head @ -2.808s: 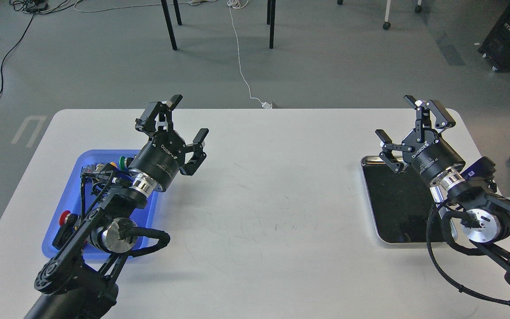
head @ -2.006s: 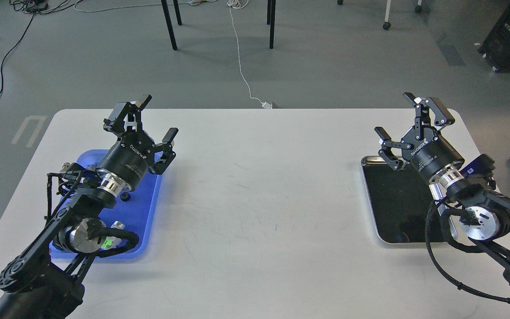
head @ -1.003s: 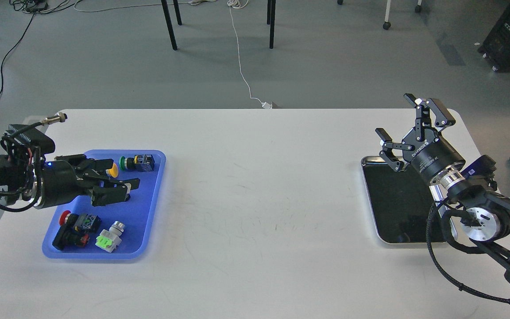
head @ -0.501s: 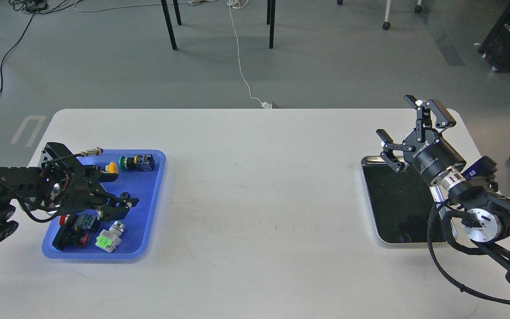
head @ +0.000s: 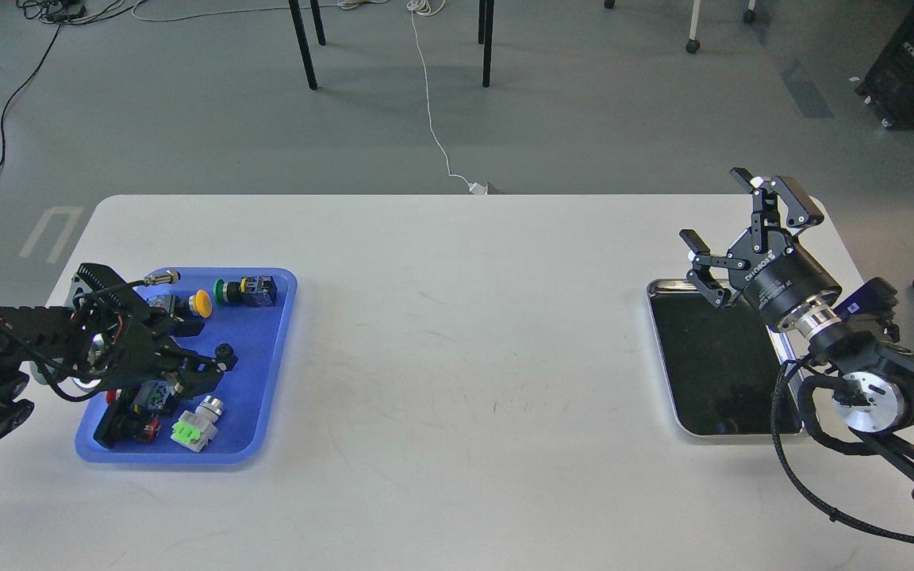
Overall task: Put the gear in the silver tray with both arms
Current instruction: 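Grasp a small black gear in the blue tray with the left gripper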
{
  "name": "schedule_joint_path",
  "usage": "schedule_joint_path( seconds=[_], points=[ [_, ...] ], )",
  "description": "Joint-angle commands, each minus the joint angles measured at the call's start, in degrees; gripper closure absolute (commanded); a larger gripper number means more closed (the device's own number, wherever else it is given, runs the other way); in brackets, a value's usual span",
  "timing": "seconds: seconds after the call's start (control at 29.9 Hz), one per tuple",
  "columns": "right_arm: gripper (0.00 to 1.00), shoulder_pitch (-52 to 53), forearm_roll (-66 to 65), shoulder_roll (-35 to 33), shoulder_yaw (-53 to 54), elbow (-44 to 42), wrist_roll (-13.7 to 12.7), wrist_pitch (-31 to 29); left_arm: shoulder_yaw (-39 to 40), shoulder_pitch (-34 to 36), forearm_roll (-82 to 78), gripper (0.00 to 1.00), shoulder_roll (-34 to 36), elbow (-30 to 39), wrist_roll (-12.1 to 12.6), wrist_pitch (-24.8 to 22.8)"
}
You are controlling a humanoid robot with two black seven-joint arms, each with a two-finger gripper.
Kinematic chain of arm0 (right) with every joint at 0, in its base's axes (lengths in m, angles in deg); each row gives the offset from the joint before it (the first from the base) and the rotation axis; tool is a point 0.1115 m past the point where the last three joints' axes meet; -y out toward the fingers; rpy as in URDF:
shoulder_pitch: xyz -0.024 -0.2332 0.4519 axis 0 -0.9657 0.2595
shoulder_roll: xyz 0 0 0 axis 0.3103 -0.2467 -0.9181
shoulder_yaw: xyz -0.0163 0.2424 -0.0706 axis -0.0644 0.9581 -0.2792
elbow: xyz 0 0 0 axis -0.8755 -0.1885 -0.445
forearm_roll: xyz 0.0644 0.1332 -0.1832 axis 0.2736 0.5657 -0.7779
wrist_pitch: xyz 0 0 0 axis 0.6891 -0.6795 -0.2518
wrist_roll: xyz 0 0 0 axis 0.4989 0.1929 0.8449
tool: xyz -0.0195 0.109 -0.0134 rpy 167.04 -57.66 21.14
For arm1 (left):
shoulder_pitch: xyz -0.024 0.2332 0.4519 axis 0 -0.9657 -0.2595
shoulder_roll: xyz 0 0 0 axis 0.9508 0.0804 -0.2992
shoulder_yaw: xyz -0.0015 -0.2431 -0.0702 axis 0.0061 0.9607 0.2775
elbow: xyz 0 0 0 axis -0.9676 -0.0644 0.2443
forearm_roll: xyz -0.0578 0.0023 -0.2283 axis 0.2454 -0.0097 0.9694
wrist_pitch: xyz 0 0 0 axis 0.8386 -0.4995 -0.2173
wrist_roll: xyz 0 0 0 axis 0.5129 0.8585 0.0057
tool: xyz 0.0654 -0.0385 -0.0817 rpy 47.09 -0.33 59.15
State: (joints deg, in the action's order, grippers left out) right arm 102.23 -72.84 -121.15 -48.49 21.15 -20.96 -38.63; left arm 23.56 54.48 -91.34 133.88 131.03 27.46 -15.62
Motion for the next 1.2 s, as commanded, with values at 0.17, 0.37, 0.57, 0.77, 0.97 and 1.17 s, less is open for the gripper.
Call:
schedule_joint_path(
  seconds=[0.17,0.37,0.57,0.77,0.97,1.17],
  points=[
    [0.01,-0.1,0.0,0.0,0.0,0.1,0.0,0.0,-1.6,0.1,0.0,0.36,-0.6,-0.1,0.0,-0.1],
    [0.01,-0.1,0.0,0.0,0.0,0.2,0.0,0.0,-1.5,0.3,0.0,0.37,-0.9,-1.3,0.0,0.0],
    [0.01,-0.1,0.0,0.0,0.0,0.2,0.0,-0.1,-1.5,0.6,0.0,0.37,-0.9,-1.7,0.0,0.0],
    [0.01,-0.2,0.0,-0.6,0.0,0.3,0.0,0.0,-1.5,0.7,0.0,0.43,-2.0,-2.6,0.0,0.0],
    [0.01,-0.2,0.0,-1.5,0.1,0.5,0.0,-0.1,-1.6,0.7,0.0,0.48,-2.7,-3.6,0.0,0.0],
    [0.01,-0.2,0.0,-1.6,0.1,0.4,0.0,-0.1,-1.6,0.7,0.0,0.66,-2.7,-3.6,0.0,0.0]
  ],
)
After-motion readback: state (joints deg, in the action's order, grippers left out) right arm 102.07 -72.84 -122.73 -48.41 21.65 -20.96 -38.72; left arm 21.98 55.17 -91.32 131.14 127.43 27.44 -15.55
